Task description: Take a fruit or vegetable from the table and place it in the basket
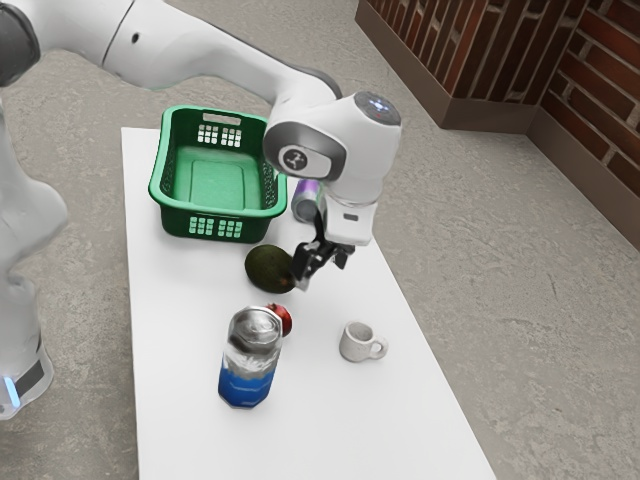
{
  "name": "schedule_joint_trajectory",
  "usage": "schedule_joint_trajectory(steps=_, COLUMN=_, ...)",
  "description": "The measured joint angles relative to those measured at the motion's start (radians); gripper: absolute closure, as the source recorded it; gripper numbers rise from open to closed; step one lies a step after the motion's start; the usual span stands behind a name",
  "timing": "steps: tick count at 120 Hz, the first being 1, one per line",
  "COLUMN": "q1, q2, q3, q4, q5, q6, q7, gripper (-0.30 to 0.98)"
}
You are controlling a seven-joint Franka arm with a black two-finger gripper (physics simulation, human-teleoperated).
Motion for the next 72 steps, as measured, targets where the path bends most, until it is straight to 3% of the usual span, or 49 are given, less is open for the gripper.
schedule_joint_trajectory(steps=56, q1=-0.106, q2=-0.045, q3=0.072, q4=-0.038, q5=-0.031, q6=0.053, q7=0.138, gripper=0.00)
schedule_joint_trajectory(steps=72, q1=-0.127, q2=-0.088, q3=0.138, q4=-0.046, q5=-0.087, q6=0.048, q7=0.163, gripper=0.00)
